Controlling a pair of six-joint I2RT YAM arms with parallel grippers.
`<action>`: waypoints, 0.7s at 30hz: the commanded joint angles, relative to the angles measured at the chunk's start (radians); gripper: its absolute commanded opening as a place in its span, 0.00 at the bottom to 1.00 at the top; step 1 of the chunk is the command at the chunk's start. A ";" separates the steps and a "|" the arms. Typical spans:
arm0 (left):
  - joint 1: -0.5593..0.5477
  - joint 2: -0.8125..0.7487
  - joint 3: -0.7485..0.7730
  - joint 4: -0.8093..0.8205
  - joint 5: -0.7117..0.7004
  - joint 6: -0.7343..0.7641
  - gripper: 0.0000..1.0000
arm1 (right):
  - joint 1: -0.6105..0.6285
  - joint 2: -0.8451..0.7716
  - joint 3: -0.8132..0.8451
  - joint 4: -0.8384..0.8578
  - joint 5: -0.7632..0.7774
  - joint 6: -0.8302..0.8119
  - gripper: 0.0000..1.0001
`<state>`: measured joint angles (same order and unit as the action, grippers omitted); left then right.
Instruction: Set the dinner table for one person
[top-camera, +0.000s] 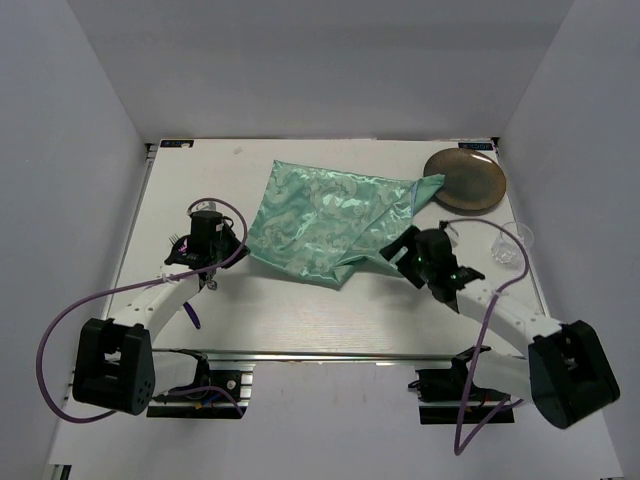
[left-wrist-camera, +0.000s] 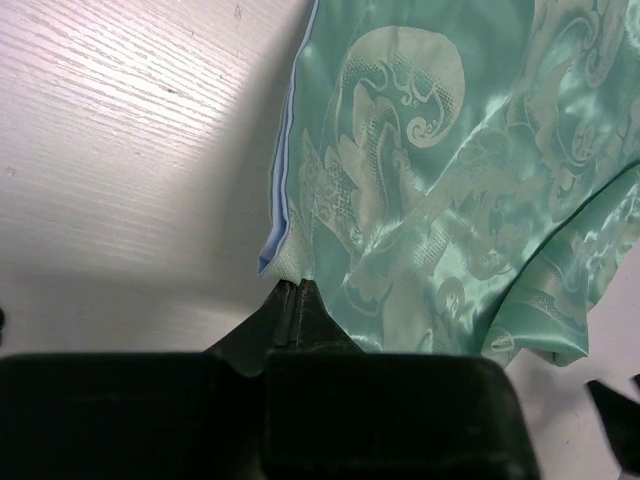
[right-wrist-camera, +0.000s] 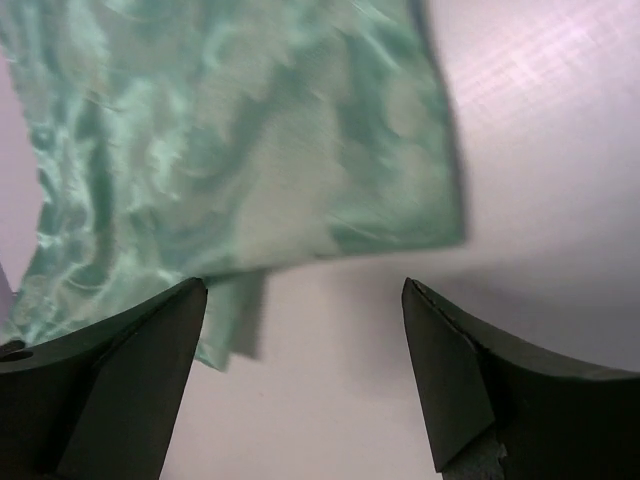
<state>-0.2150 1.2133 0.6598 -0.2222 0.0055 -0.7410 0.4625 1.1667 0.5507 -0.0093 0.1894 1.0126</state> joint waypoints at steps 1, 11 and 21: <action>0.003 -0.005 -0.022 0.033 0.037 0.005 0.00 | 0.016 -0.074 -0.135 0.038 0.054 0.197 0.84; 0.003 0.002 -0.031 0.081 0.099 -0.001 0.00 | 0.014 -0.033 -0.271 0.198 0.162 0.435 0.79; 0.003 -0.017 -0.020 0.050 0.093 -0.004 0.00 | 0.011 0.094 -0.250 0.177 0.251 0.555 0.48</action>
<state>-0.2150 1.2255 0.6334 -0.1730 0.0860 -0.7422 0.4744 1.2327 0.3065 0.2333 0.3538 1.5135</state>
